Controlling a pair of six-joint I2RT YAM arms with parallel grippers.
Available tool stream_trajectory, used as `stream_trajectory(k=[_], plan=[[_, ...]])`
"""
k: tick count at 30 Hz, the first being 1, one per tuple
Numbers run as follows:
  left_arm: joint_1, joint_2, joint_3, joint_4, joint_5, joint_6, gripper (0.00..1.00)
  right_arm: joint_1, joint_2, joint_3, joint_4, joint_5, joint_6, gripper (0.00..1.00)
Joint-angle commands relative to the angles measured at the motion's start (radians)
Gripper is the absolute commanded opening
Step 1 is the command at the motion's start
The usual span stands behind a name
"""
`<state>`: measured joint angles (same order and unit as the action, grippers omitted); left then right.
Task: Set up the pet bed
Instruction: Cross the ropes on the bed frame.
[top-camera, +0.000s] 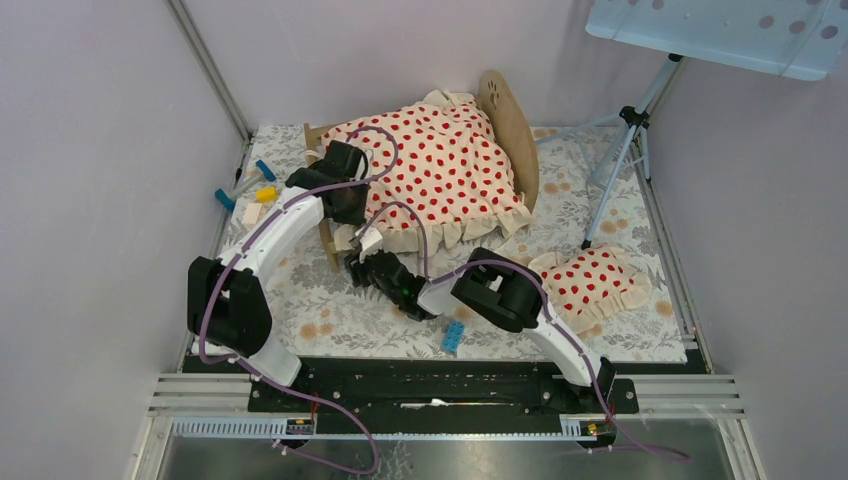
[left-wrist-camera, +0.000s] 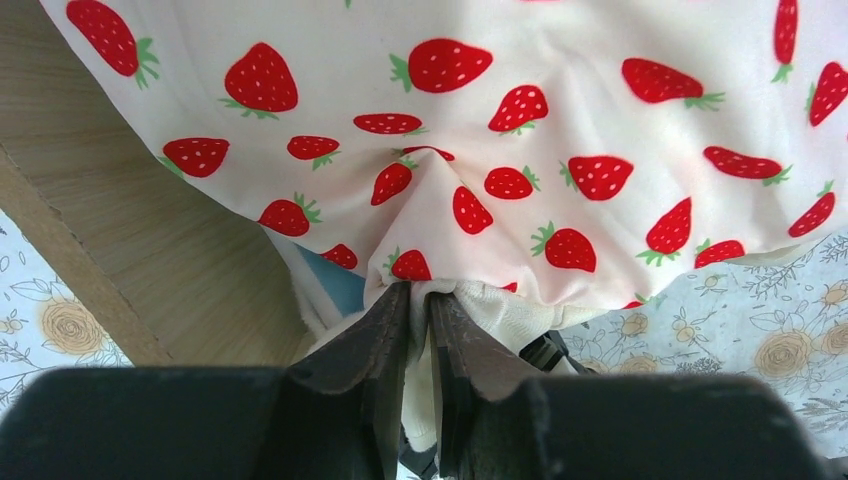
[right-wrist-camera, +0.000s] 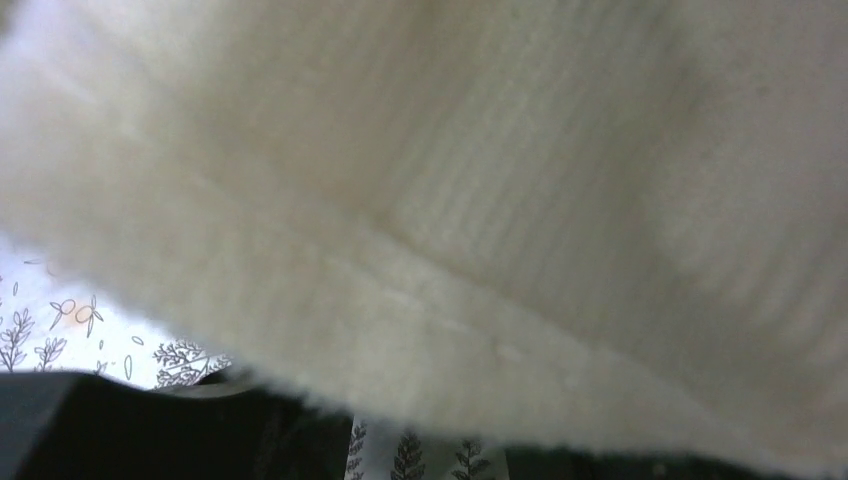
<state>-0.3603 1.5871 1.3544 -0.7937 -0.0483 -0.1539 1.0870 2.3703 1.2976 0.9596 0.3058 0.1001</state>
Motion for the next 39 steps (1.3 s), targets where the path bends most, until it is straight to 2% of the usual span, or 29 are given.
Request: stream_trajectory(k=[1,4,10,13,27,39], plan=[[-0.024,0.005,-0.009,-0.06,0.091,-0.01,0.19,-0.01,0.05,0.076,-0.094,0.001,0.028,0.52],[-0.024,0.007,-0.011,-0.06,0.094,-0.01,0.19,-0.009,0.063,0.081,-0.098,-0.005,0.033,0.42],[-0.025,0.006,-0.017,-0.06,0.106,-0.01,0.19,-0.007,0.031,-0.016,0.03,-0.07,0.046,0.07],[-0.025,0.007,-0.019,-0.06,0.112,-0.01,0.19,0.003,-0.006,-0.096,0.086,-0.09,0.053,0.0],[-0.025,0.003,-0.037,-0.06,0.159,-0.012,0.19,0.083,-0.259,-0.401,0.069,0.006,0.078,0.0],[-0.024,-0.029,-0.066,-0.079,0.139,-0.022,0.19,0.152,-0.465,-0.522,-0.137,0.035,0.113,0.0]])
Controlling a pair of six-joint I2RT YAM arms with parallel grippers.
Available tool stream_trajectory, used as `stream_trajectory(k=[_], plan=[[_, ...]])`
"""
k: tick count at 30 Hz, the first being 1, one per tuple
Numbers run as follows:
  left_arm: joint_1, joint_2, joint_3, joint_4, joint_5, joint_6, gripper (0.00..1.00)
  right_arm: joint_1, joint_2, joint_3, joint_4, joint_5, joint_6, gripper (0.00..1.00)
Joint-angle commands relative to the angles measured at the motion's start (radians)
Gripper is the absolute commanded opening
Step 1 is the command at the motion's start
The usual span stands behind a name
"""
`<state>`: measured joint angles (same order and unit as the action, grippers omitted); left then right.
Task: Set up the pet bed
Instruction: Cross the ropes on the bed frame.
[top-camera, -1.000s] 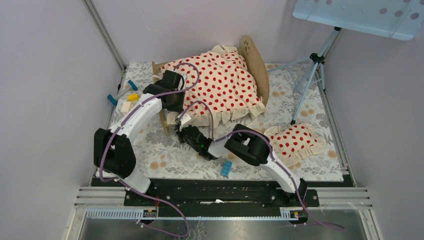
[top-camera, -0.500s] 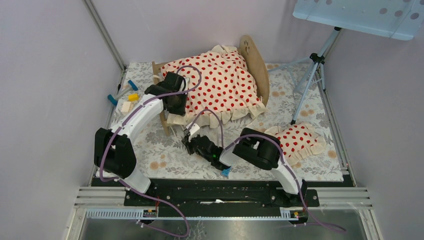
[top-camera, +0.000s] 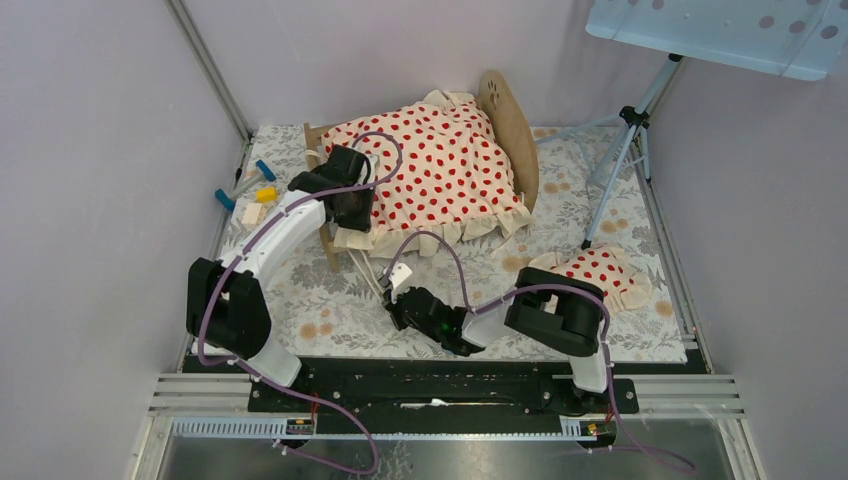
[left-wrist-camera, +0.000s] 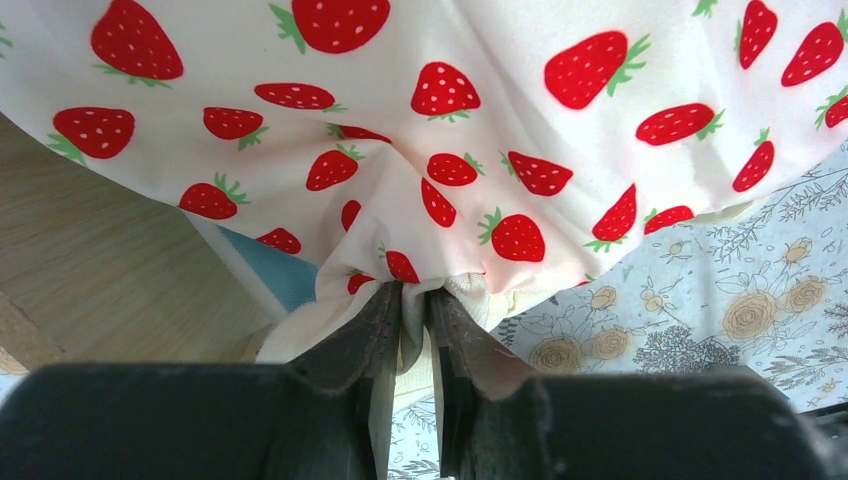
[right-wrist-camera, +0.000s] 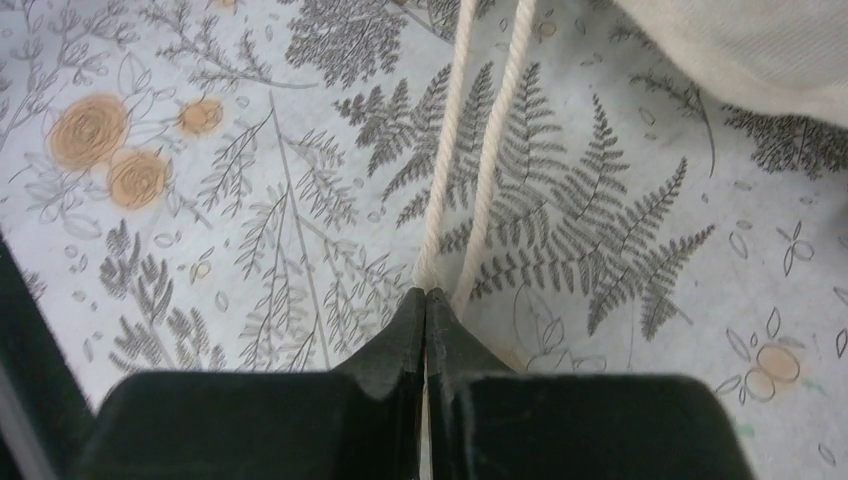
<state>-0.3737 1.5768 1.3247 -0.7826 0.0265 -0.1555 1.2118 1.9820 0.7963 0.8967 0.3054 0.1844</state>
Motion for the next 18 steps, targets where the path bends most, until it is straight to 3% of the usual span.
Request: stream_trajectory(k=[1,5,8,13,18], plan=[[-0.011,-0.022,-0.034,-0.099,0.052,-0.022,0.19,0.035,-0.085,-0.022,-0.092,0.034,0.031,0.0],[-0.011,-0.054,-0.043,-0.114,0.016,-0.029,0.22,0.067,-0.117,-0.035,-0.127,0.029,0.031,0.0],[-0.011,-0.083,-0.056,-0.116,0.013,-0.037,0.3,0.093,-0.146,-0.052,-0.138,0.034,0.04,0.0],[-0.011,-0.117,-0.076,-0.117,0.046,-0.051,0.56,0.115,-0.177,-0.069,-0.188,0.047,0.056,0.0],[-0.011,-0.143,-0.077,-0.118,0.057,-0.059,0.62,0.131,-0.2,-0.088,-0.232,0.067,0.08,0.0]])
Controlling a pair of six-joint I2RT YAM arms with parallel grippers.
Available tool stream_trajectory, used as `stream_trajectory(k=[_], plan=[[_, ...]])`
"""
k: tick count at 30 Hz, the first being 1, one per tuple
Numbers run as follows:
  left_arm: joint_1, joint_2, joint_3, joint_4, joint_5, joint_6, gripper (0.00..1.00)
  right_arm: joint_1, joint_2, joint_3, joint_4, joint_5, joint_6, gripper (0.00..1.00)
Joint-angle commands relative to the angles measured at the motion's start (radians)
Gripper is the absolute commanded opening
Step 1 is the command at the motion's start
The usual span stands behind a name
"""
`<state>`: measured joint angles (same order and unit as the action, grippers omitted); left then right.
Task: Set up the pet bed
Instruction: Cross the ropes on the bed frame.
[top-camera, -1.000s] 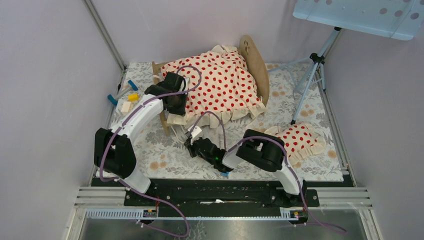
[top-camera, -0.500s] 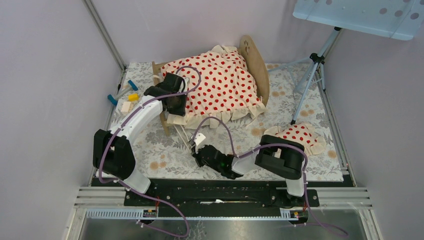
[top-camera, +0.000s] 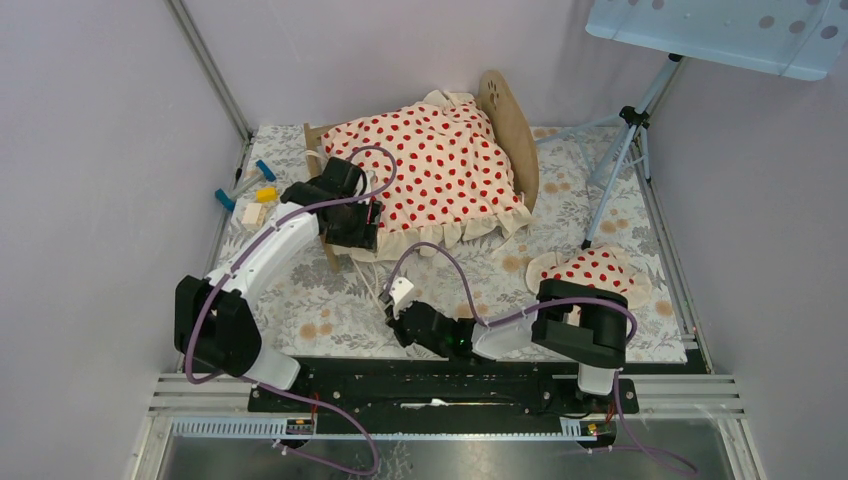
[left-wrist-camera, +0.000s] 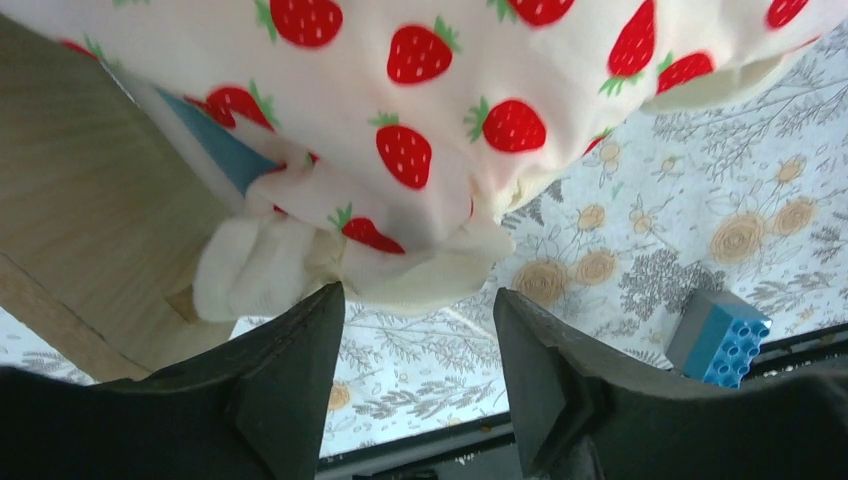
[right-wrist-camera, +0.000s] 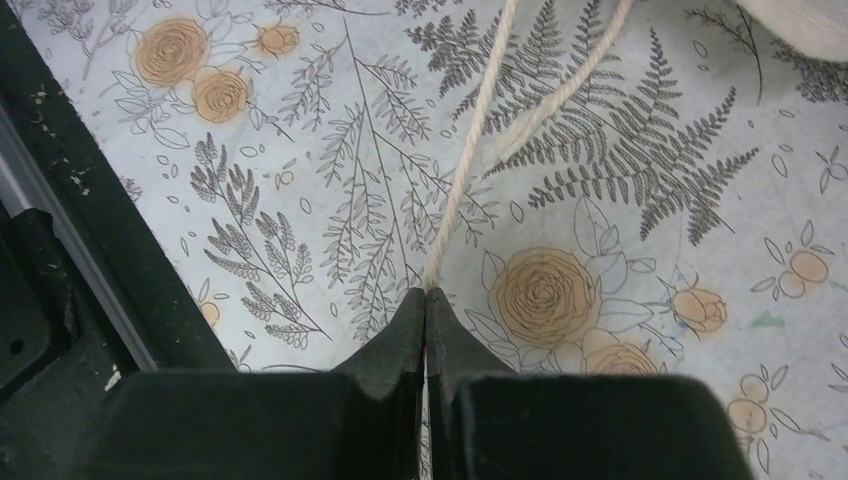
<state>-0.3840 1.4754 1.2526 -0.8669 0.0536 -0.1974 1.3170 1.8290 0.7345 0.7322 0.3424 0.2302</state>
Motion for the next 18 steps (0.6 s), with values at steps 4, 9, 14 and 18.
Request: stream_trajectory(k=[4,9,14,18], plan=[[-0.001,-0.063,0.013,-0.042,0.037,-0.023,0.63,0.038,-0.063,-0.044,-0.092,0.036,0.05,0.0],[-0.001,-0.095,0.028,-0.04,0.055,-0.028,0.63,0.053,-0.063,-0.057,-0.106,0.031,0.062,0.0],[-0.001,-0.138,0.001,-0.012,0.06,-0.034,0.65,0.057,-0.034,-0.049,-0.094,0.022,0.077,0.0],[-0.001,-0.171,-0.035,0.013,0.055,-0.045,0.69,0.058,-0.011,-0.006,-0.13,0.067,0.094,0.04]])
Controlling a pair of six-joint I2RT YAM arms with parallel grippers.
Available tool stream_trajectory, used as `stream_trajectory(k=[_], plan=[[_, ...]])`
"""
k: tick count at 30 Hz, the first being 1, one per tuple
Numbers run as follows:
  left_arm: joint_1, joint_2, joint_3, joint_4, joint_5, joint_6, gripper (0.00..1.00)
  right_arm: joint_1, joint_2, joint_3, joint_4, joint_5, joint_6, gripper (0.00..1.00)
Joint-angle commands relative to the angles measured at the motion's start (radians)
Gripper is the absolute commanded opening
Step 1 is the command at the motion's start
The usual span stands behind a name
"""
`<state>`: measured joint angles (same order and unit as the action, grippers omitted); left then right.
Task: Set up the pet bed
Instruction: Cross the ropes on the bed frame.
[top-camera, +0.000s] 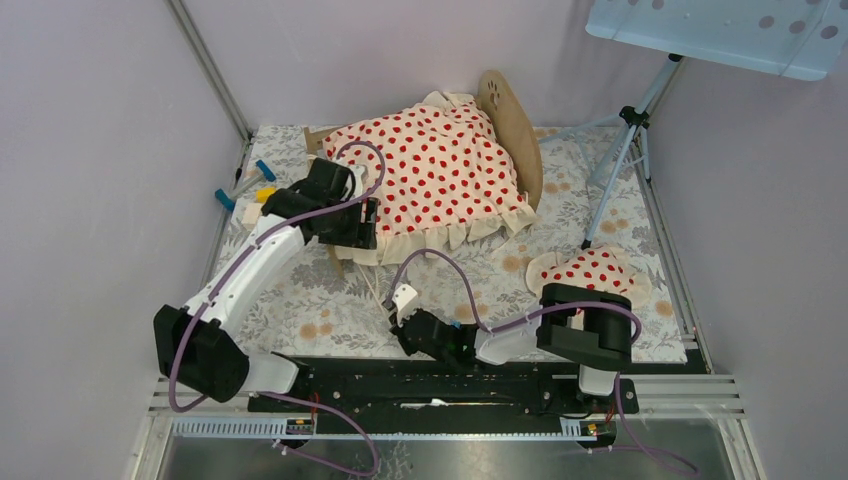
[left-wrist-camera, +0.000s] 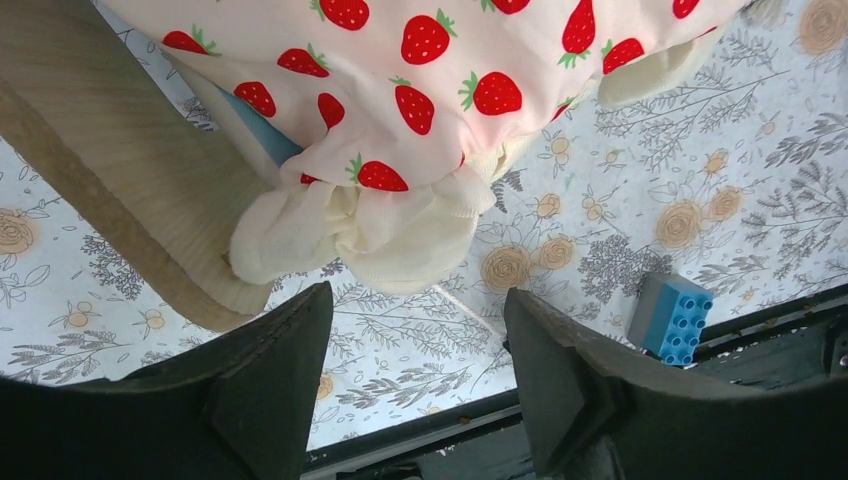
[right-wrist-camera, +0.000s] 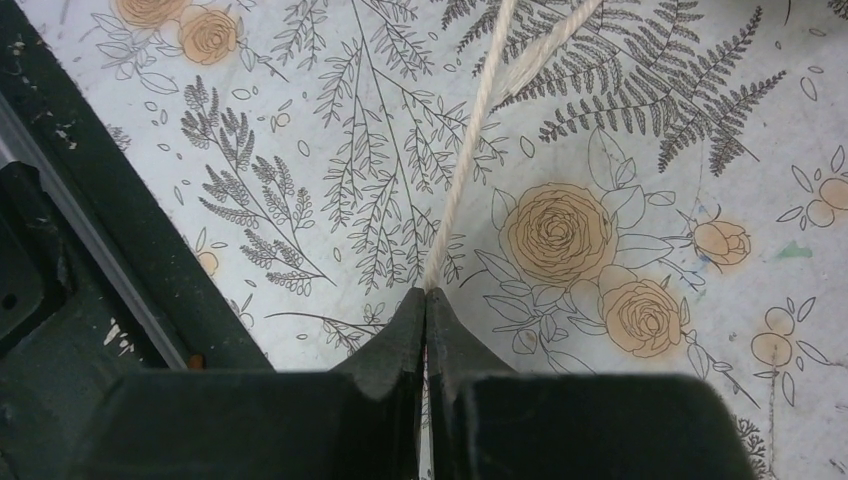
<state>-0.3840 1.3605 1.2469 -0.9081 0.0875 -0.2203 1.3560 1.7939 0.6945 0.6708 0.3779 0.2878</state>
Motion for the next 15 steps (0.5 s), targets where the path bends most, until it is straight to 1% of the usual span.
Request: stream_trajectory(k=[1,5,7,11,15], plan=[[-0.001,-0.066,-0.035,0.061,0.019,-0.026,0.7,0.019,0.017,0.044,-0.087,0.051,0.042,0.09],[-0.001,-0.116,-0.061,0.095,0.002,-0.043,0.75,0.019,-0.027,0.057,-0.131,0.102,0.044,0.27],[-0.001,-0.145,-0.071,0.112,-0.003,-0.05,0.76,0.018,-0.056,0.068,-0.164,0.114,0.039,0.32],[-0.001,-0.205,-0.094,0.145,-0.019,-0.063,0.78,0.019,-0.113,0.087,-0.217,0.15,0.041,0.38],[0.0,-0.271,-0.128,0.169,-0.028,-0.07,0.81,0.005,-0.139,0.124,-0.243,0.197,0.035,0.37]])
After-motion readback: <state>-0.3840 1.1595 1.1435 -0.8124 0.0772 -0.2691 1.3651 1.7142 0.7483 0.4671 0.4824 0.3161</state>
